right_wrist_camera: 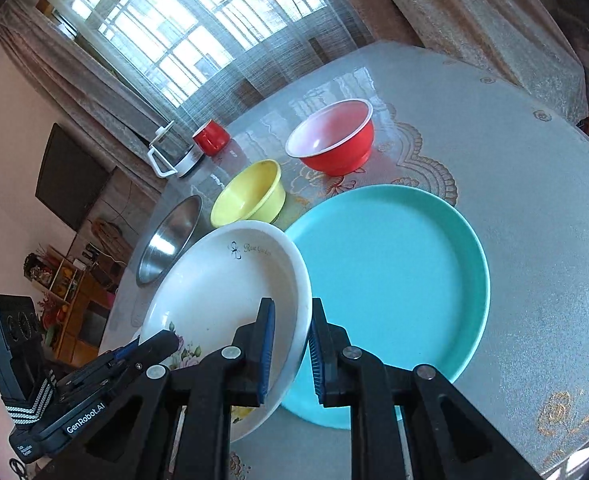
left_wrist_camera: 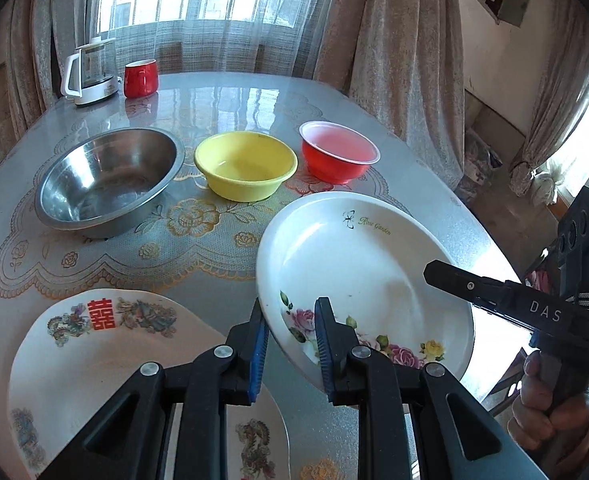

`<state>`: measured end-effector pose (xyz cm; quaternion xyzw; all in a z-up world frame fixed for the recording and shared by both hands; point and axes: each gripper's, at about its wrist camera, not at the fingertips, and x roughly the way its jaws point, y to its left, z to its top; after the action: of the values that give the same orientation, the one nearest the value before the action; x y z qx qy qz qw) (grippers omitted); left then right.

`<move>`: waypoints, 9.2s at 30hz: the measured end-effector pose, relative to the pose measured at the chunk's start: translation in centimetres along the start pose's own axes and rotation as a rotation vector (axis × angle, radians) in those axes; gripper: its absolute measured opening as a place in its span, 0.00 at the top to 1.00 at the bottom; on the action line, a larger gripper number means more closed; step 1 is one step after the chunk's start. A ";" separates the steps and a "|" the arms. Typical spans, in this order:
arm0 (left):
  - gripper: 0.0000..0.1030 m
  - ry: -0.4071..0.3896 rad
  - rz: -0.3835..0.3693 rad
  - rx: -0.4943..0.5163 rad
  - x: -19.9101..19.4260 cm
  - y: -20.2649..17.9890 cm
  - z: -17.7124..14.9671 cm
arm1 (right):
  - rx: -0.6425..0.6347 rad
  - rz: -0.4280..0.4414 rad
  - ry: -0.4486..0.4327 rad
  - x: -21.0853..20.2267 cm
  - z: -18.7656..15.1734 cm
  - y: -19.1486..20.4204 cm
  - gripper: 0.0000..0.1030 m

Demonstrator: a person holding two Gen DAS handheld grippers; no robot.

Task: Organize plates and bowls
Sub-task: 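Carry the floral plate over the turquoise plate and lower it, then open the right gripper to release the floral plate, then move the right tool to the large double-happiness plate rim, then close the right gripper on the large plate rim and lift it, then carry the large plate toward the stacked floral and turquoise plates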

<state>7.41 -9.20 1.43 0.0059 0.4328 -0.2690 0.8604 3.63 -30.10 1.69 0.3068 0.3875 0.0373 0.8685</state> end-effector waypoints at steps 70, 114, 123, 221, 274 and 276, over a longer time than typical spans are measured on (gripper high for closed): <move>0.70 0.081 0.142 0.049 5.3 -4.5 0.2 | -0.056 -0.319 -0.082 -0.3 -0.2 -3.7 0.80; 0.68 -0.127 0.193 -0.208 -8.0 9.4 -4.1 | -0.318 0.165 0.089 2.7 -5.2 8.6 0.65; 0.62 -0.173 0.222 -0.321 -10.6 15.5 -6.8 | -0.332 0.200 0.170 4.6 -6.7 9.5 0.65; 0.70 -0.123 0.182 -0.235 -7.4 15.0 -11.3 | -0.360 0.238 0.279 8.8 -8.6 10.9 0.81; 0.69 -0.154 -0.021 0.057 -2.6 2.5 -1.5 | -0.299 0.063 0.021 0.0 -2.1 2.8 0.77; 0.69 -0.146 -0.039 0.065 -1.8 1.6 -0.7 | -0.291 0.040 0.004 -0.3 -1.4 2.1 0.77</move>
<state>6.82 -6.81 1.99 0.0057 0.3602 -0.2993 0.8836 2.85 -27.81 2.37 0.1853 0.3736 0.1111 0.9021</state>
